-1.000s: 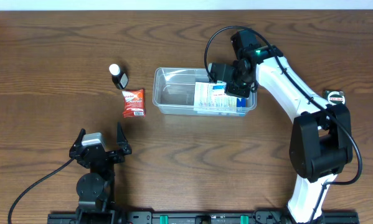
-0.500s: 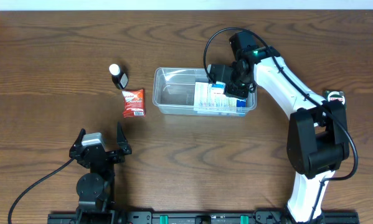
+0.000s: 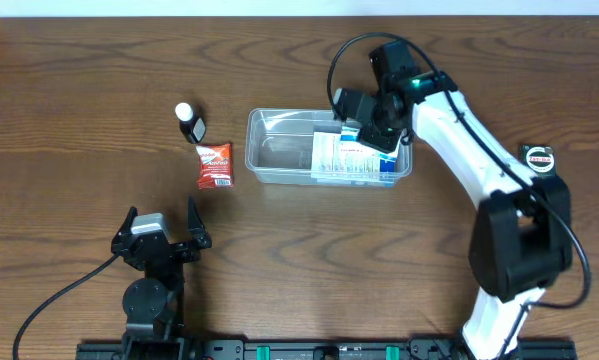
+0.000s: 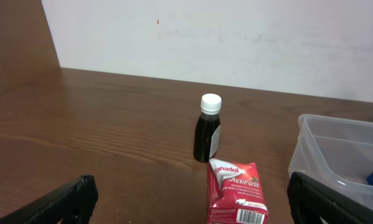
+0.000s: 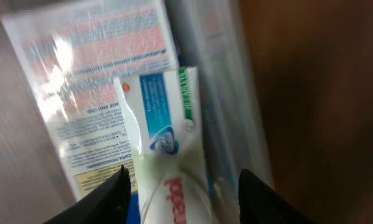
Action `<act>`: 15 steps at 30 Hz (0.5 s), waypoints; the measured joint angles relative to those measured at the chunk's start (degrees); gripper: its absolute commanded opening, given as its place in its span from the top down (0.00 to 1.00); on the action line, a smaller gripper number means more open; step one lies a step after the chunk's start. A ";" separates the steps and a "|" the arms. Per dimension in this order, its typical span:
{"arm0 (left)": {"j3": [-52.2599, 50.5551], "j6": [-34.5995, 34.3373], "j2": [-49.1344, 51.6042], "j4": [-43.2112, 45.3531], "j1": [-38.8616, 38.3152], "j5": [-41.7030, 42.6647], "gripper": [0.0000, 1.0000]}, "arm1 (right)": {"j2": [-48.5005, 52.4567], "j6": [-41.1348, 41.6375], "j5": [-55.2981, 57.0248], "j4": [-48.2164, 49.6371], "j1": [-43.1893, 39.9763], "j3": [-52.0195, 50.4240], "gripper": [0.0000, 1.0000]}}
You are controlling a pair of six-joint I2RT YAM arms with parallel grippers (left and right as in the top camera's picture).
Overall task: Pack container
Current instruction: 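Lower the white box into the container beside the blue box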
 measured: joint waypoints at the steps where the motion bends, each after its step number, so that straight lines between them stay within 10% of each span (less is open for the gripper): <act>1: 0.00 0.00 0.00 0.02 0.00 0.00 0.02 | -1.14 1.66 0.07 0.02 0.07 0.00 0.46; 8: 0.00 0.00 0.00 0.02 0.00 0.00 0.02 | -8.22 23.39 -1.11 0.22 0.07 0.94 0.64; 15: 0.00 0.00 0.00 0.00 0.00 0.00 0.02 | -8.59 44.28 1.29 -6.01 -0.13 1.18 0.59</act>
